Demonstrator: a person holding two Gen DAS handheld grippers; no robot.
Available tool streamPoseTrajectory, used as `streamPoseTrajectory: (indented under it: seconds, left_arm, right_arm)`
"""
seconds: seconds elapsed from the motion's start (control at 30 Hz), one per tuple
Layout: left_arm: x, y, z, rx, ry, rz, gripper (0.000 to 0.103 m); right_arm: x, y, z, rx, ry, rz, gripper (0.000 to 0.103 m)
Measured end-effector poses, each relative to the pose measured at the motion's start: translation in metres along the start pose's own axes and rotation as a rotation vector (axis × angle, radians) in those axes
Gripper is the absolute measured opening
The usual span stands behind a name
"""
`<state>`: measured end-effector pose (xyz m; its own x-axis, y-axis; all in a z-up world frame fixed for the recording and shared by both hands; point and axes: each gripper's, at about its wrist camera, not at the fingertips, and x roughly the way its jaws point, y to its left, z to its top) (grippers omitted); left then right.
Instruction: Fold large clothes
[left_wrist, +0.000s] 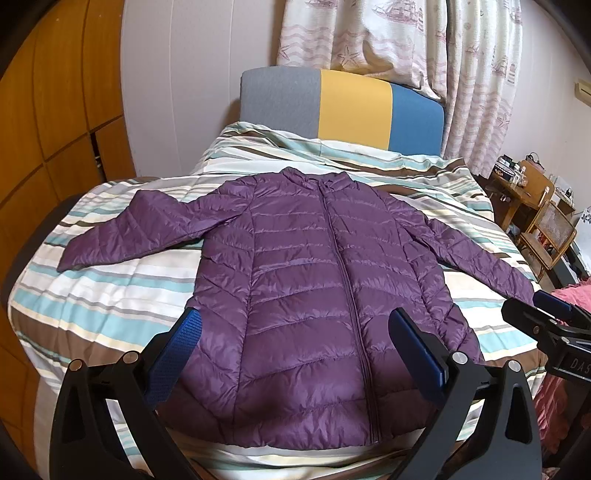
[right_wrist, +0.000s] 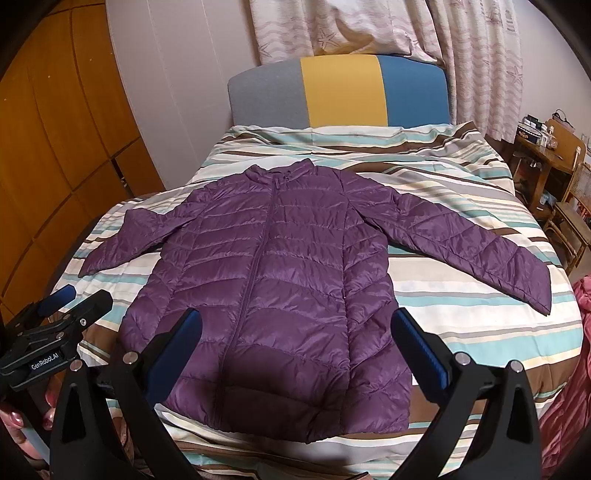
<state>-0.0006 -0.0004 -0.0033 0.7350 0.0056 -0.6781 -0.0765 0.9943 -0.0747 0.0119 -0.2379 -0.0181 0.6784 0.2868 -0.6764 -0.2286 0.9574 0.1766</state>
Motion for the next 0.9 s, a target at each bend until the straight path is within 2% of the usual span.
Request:
streamPoseTrajectory:
  seconds: [0.9]
  left_arm:
    - [0.0067, -0.0031, -0.0062, -0.002, 0.018, 0.01, 0.1]
  right_arm:
    - [0.0015, -0.0022, 0.0, 0.006, 0.009, -0.002, 0.101]
